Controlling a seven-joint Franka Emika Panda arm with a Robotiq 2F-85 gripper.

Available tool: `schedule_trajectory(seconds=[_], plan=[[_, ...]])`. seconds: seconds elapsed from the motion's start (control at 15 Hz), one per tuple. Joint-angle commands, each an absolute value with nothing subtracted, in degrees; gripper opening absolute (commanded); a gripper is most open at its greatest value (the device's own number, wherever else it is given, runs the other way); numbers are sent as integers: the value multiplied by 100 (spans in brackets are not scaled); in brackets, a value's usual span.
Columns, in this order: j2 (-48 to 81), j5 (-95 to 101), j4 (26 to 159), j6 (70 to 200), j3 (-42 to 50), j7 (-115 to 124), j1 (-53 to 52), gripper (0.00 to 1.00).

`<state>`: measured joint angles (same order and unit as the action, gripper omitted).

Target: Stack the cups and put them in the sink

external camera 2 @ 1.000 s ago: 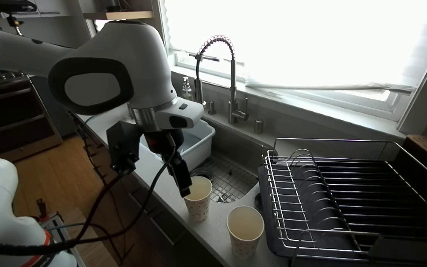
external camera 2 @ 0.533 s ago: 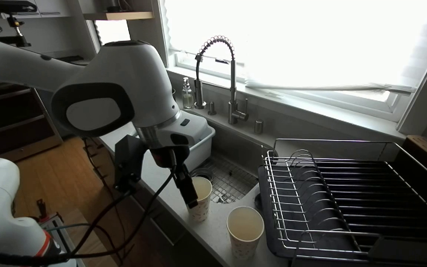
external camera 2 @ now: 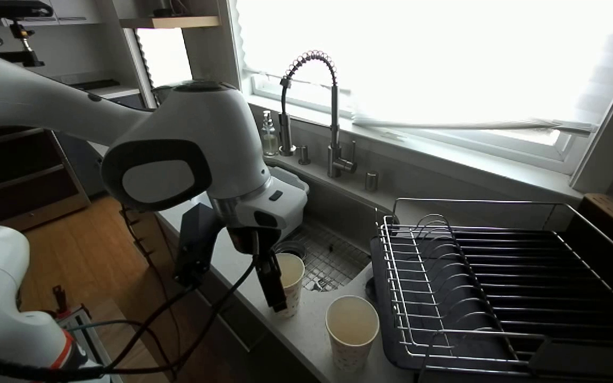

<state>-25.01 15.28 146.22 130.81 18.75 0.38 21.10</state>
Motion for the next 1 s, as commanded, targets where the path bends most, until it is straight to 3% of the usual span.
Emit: schedule_trajectory(seconds=[0.0, 0.07, 0.2, 0.73, 0.8, 0.93], plan=[[-2265, 1504, 14677, 13292, 1805, 246, 2243, 100], [-2227, 1508, 14682, 13324, 1803, 270, 2250, 75], [-2153, 1489, 14687, 13351, 1814, 297, 2253, 67], [-2110, 1360, 14606, 13294, 1854, 342, 2255, 6], [-2111, 1346, 14591, 13289, 1860, 347, 2265, 0], [-2145, 1223, 14506, 13208, 1886, 332, 2263, 0]])
